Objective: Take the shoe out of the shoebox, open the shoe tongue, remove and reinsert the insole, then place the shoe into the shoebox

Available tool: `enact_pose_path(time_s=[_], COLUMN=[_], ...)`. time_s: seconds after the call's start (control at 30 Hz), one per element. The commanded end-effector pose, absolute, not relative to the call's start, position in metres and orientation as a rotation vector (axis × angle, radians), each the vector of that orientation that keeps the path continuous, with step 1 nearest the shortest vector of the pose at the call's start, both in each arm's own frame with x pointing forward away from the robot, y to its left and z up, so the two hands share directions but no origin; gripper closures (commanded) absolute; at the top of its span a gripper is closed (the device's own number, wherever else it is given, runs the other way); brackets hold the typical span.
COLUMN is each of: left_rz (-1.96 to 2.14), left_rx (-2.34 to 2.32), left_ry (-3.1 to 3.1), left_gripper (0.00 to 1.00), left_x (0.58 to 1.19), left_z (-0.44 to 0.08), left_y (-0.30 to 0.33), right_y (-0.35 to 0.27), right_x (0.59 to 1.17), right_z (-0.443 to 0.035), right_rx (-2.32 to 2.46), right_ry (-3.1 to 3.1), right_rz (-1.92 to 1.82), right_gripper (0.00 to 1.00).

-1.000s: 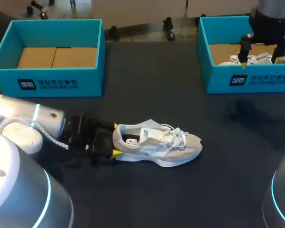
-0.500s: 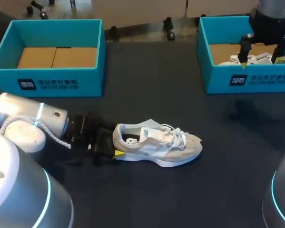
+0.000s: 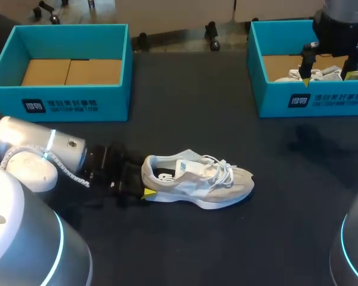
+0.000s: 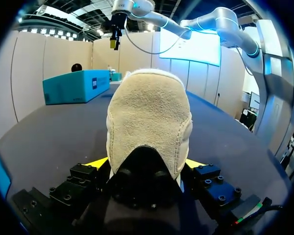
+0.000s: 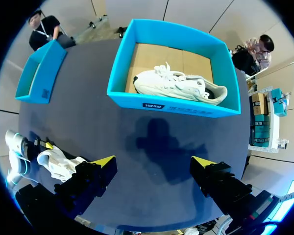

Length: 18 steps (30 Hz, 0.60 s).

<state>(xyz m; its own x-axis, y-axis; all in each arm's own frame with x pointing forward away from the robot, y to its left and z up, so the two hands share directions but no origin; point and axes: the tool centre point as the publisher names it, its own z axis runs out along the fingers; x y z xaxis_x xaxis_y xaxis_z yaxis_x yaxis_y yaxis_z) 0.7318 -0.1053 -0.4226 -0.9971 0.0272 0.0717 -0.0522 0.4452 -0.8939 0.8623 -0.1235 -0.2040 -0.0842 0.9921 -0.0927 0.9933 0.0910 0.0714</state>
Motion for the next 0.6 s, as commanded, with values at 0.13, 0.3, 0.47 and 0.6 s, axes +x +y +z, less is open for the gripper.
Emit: enact_pose_path(time_s=[0.13, 0.3, 0.47, 0.6], left_rz=[1.607, 1.604, 1.597, 1.592], left_rx=[0.017, 0.013, 0.020, 0.026], left_ry=[-2.604, -2.605, -2.616, -2.623], left_gripper=[1.00, 1.00, 1.00, 1.00], left_x=[0.734, 0.738, 0.742, 0.745], left_z=[-0.424, -0.422, -0.423, -0.423], left_y=[-0.103, -0.095, -0.088, -0.084], right_y=[-0.124, -0.124, -0.124, -0.124], right_x=[0.862, 0.862, 0.862, 0.862], right_z=[-0.205, -0.205, -0.205, -0.205], right_rx=[2.042, 2.042, 2.042, 2.042], right_ry=[2.231, 2.231, 2.231, 2.231], right_rz=[-0.011, -0.011, -0.011, -0.011], right_gripper=[0.00, 0.00, 0.00, 0.00])
